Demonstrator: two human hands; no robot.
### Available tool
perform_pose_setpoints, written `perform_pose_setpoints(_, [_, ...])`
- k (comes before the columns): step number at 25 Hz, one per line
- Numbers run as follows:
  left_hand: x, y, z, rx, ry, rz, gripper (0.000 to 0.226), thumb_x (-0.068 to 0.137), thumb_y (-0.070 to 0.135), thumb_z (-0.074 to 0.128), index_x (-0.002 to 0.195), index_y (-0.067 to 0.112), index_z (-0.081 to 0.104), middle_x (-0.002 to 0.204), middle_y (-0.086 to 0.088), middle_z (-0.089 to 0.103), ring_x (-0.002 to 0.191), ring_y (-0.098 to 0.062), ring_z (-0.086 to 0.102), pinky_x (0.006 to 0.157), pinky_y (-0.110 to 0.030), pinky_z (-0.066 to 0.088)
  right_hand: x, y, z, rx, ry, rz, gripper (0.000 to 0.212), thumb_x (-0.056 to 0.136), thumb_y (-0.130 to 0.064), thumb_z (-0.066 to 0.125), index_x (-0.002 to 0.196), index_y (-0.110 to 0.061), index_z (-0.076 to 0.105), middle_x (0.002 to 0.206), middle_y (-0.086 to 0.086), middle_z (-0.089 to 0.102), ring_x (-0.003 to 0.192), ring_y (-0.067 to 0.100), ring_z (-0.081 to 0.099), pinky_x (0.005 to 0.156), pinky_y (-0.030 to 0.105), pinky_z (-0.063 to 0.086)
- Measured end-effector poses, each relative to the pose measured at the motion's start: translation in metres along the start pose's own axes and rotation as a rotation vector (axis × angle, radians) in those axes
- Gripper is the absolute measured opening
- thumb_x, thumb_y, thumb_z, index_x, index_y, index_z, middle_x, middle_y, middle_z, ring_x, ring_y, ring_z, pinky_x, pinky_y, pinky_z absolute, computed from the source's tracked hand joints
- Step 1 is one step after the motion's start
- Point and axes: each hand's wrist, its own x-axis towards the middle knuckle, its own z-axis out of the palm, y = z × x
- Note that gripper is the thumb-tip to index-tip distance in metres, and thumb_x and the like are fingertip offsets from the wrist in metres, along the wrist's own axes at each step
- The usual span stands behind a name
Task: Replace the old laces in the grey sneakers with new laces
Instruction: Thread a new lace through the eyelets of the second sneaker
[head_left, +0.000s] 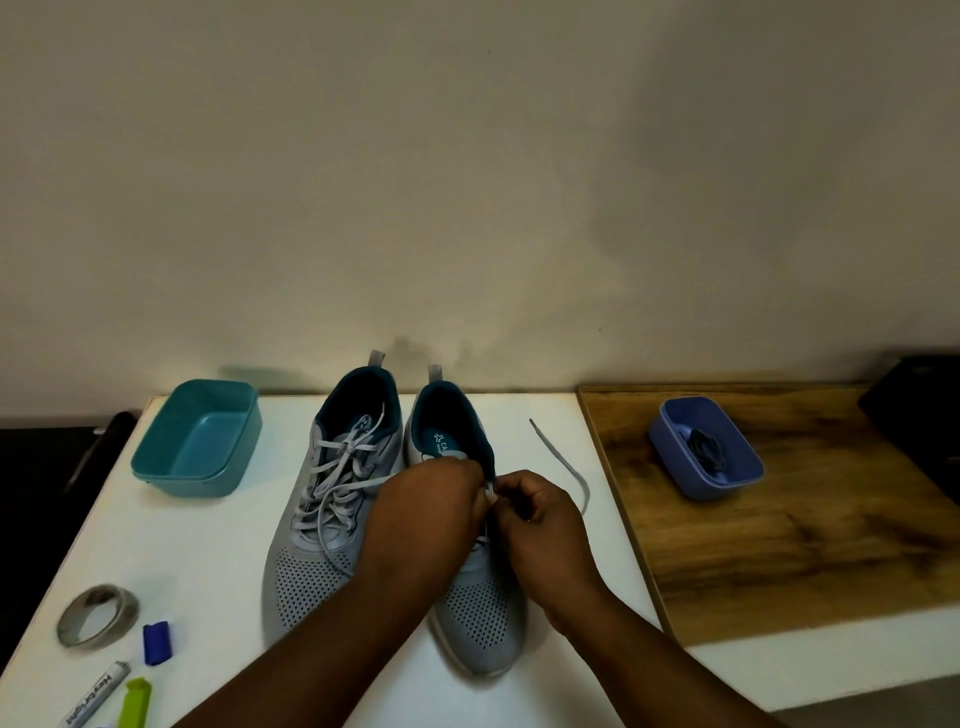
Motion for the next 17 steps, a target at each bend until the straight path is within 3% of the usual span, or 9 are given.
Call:
perform_pose_setpoints(4, [-0.001,-0.005,0.005,0.036,0.000,0.016,0.017,0.095,0.038,0.057,0.089,0.029,0.069,0.085,0.008,0.070,0.073,-0.009,0.064,0.062,-0.025,0.045,0.009,-0.003,-0.007,0.180,-0.092,0.154,0.020,0.104,-0.025,0.057,0.094,-0.020,0.074,0.091,-0.005,0.075,0.090,0.010,0.070,0.078,0.022,0.056])
perform_pose_setpoints(6, [-0.002,-0.006,0.002,0.070,0.020,0.037,0.024,0.096,0.045,0.053,0.088,0.029,0.068,0.082,0.008,0.068,0.071,-0.010,0.063,0.058,-0.026,0.041,0.013,0.000,-0.005,0.021,-0.056,0.079,0.016,0.103,-0.022,0.057,0.093,-0.022,0.070,0.094,-0.003,0.072,0.091,0.012,0.068,0.081,0.026,0.056])
perform_pose_setpoints(7, [-0.003,-0.008,-0.001,0.089,0.029,0.035,0.030,0.095,0.052,0.049,0.087,0.029,0.068,0.080,0.007,0.067,0.070,-0.011,0.062,0.057,-0.026,0.038,0.016,0.000,-0.006,-0.059,0.008,0.022,0.015,0.102,-0.020,0.056,0.091,-0.022,0.067,0.095,-0.002,0.068,0.091,0.014,0.066,0.081,0.029,0.055])
perform_pose_setpoints(9, [-0.005,-0.008,-0.011,0.129,0.039,0.017,0.046,0.090,0.066,0.043,0.088,0.029,0.070,0.078,0.007,0.065,0.071,-0.012,0.061,0.060,-0.027,0.038,0.027,0.002,-0.020,-0.063,0.304,0.034,0.014,0.103,-0.016,0.053,0.092,-0.018,0.062,0.096,0.006,0.065,0.089,0.024,0.063,0.079,0.041,0.054])
perform_pose_setpoints(11, [-0.008,-0.004,-0.017,0.181,-0.021,0.007,0.061,0.083,0.079,0.036,0.097,0.031,0.070,0.083,0.007,0.067,0.080,-0.015,0.060,0.072,-0.032,0.044,0.044,0.004,-0.054,0.158,0.630,0.196,0.013,0.102,-0.012,0.050,0.103,-0.005,0.062,0.105,0.023,0.065,0.084,0.030,0.060,0.075,0.045,0.050])
perform_pose_setpoints(12, [-0.009,-0.002,-0.019,0.209,-0.049,-0.004,0.067,0.079,0.083,0.034,0.101,0.031,0.070,0.087,0.006,0.068,0.085,-0.016,0.060,0.078,-0.035,0.045,0.050,0.009,-0.071,0.279,0.698,0.256,0.019,0.101,-0.010,0.050,0.112,0.002,0.060,0.111,0.031,0.063,0.080,0.030,0.057,0.073,0.046,0.049])
perform_pose_setpoints(13, [-0.009,-0.001,-0.020,0.233,-0.063,-0.017,0.071,0.077,0.085,0.033,0.104,0.031,0.069,0.090,0.005,0.069,0.089,-0.017,0.060,0.081,-0.037,0.044,0.051,0.014,-0.080,0.322,0.712,0.282,0.026,0.100,-0.010,0.051,0.120,0.005,0.058,0.116,0.034,0.060,0.080,0.030,0.056,0.074,0.048,0.050])
perform_pose_setpoints(15, [-0.008,-0.004,-0.022,0.263,-0.062,-0.043,0.070,0.076,0.085,0.034,0.102,0.030,0.068,0.094,0.005,0.069,0.094,-0.019,0.059,0.084,-0.039,0.040,0.045,0.020,-0.074,0.070,0.636,0.221,0.029,0.099,-0.017,0.057,0.127,-0.011,0.057,0.126,0.023,0.058,0.096,0.027,0.058,0.087,0.051,0.052])
perform_pose_setpoints(17, [-0.007,-0.008,-0.024,0.263,-0.069,-0.065,0.067,0.078,0.084,0.035,0.100,0.029,0.067,0.096,0.007,0.067,0.097,-0.018,0.057,0.085,-0.041,0.037,0.030,0.015,-0.048,-0.342,0.335,-0.051,0.025,0.098,-0.030,0.063,0.123,-0.029,0.063,0.128,-0.001,0.059,0.109,0.014,0.053,0.097,0.042,0.045])
